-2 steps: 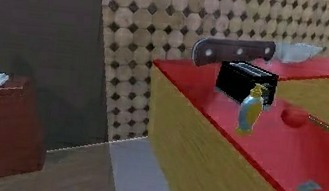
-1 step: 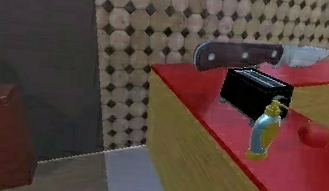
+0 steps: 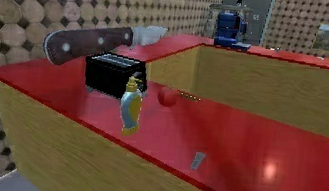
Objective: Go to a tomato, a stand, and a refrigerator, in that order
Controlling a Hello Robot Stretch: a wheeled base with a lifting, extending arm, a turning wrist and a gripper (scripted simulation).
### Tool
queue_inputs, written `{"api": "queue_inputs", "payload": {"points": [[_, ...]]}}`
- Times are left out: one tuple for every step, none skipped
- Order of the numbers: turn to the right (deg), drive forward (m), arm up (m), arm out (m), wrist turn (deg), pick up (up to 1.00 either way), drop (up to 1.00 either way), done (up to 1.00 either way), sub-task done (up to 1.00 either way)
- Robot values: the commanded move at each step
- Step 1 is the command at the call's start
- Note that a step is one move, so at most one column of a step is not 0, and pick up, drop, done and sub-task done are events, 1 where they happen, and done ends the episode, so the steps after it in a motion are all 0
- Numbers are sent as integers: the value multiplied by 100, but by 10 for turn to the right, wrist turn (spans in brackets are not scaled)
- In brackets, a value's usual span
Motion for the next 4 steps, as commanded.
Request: {"api": "queue_inputs", "payload": {"points": [[0,0,0,0,0,0,0,0,100],[-450,0,0,0,0,0,0,0,0],[-180,0,0,0,0,0,0,0,0],[0,85,0,0,0,0,0,0,0]]}}
